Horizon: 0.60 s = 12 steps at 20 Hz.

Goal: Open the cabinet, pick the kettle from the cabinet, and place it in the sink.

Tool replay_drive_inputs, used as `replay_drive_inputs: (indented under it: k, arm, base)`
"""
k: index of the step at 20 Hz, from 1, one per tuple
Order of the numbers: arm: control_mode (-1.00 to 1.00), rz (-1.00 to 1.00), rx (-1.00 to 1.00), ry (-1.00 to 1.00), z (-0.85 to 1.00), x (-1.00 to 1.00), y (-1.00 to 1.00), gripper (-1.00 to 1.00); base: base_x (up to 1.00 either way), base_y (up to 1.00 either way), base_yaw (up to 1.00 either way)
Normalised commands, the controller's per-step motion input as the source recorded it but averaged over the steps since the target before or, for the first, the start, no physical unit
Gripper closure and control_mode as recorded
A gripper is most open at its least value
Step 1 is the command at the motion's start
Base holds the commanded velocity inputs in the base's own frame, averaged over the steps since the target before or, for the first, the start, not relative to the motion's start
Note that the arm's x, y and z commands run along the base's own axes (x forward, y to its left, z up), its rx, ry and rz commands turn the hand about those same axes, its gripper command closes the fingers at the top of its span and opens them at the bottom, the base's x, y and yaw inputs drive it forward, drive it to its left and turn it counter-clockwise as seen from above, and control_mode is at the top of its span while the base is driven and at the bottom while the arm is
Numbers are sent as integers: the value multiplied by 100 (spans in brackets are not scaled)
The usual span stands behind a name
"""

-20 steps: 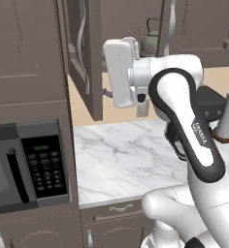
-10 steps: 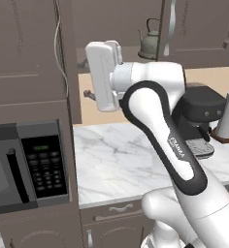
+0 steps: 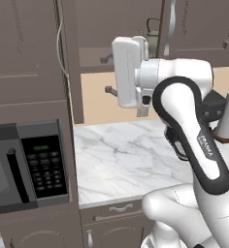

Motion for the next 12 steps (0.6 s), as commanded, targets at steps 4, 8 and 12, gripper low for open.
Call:
replay_drive_inputs:
  k: [4,8,12]
  arm:
    - [-100,0,-2,-10,17,-14,-62,-100]
    - [-100,0,-7,-8,13,-11,-59,-100]
    - [-100,-3,-13,-3,7,-9,-57,-100]
  base:
    - [0,0,0]
    - [0,0,0]
    - [0,0,0]
